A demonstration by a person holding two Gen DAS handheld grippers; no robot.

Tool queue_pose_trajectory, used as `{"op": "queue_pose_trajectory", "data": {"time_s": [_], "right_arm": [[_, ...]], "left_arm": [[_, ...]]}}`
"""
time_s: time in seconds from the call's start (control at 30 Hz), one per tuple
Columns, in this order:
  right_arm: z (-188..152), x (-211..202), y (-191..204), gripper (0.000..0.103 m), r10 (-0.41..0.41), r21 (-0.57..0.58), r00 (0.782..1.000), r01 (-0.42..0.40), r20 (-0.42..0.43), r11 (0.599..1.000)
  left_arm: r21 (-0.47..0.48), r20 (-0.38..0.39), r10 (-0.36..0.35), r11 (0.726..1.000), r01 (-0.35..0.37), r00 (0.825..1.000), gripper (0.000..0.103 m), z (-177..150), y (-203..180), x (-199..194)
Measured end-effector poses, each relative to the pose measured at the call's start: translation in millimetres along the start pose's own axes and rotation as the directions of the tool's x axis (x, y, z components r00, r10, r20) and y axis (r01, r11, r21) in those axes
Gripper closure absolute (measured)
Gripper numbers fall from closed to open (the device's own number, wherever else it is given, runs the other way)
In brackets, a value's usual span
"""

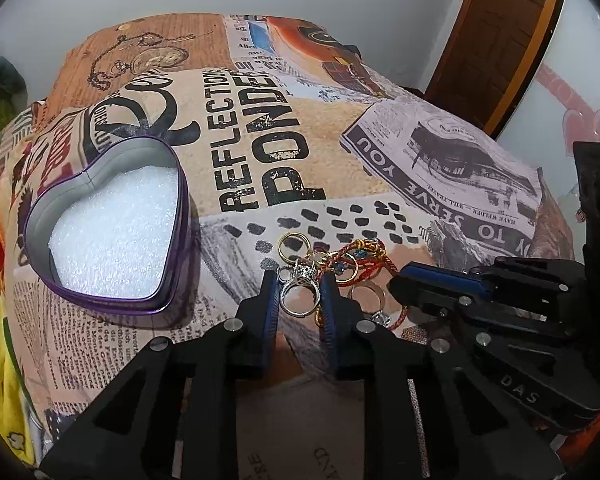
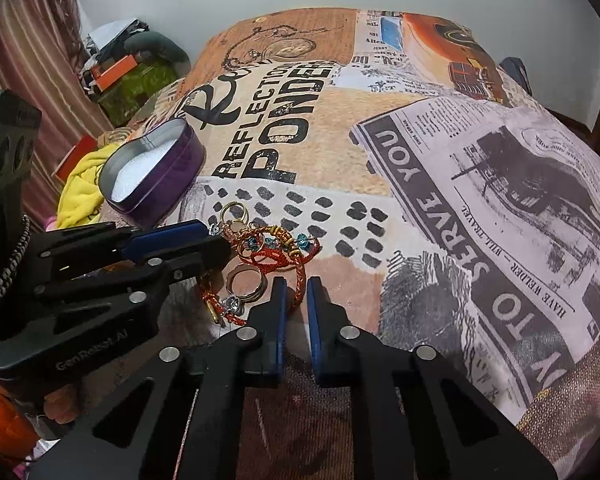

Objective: Organize jewelry

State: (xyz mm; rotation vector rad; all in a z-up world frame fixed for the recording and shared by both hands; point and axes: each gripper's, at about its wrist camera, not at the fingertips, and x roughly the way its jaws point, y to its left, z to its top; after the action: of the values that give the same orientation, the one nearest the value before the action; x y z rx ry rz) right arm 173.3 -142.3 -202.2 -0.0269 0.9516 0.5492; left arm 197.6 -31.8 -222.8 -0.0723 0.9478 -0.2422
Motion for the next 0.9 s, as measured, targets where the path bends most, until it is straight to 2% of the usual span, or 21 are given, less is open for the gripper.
{"op": "queue_pose_trajectory", "data": {"time_s": [0.37,0.53,0.77,0.9], "right_arm": [[3,-30,-11,0.100,-0.019,0.042,0.999,0.017,0.048,0.999],[5,-29,-5,0.099,0.066,0.071,0.998,-0.066,0.006,0.995],[14,-4,18,0.096,0.107,0.054,0.993,-0.104,-0.056,0.993],[17,10,26,0.095,0.085,0.039,0.993,-0.081,-0.083,0.996]], "left_arm": [[-0.055,0.027,0.007,0.998,-0.005,1.000,0.083,-12,11,-27],[-0.057,0.043,0.031,0.998,-0.028,0.999,0.083,-16,16,-39],[-0.042,0.045,0.060,0.997,-0.058,0.997,0.083,-25,21,-45],[-0.056,0.044,0.052,0.997,-0.050,0.998,0.083,-28,27,-45]]}}
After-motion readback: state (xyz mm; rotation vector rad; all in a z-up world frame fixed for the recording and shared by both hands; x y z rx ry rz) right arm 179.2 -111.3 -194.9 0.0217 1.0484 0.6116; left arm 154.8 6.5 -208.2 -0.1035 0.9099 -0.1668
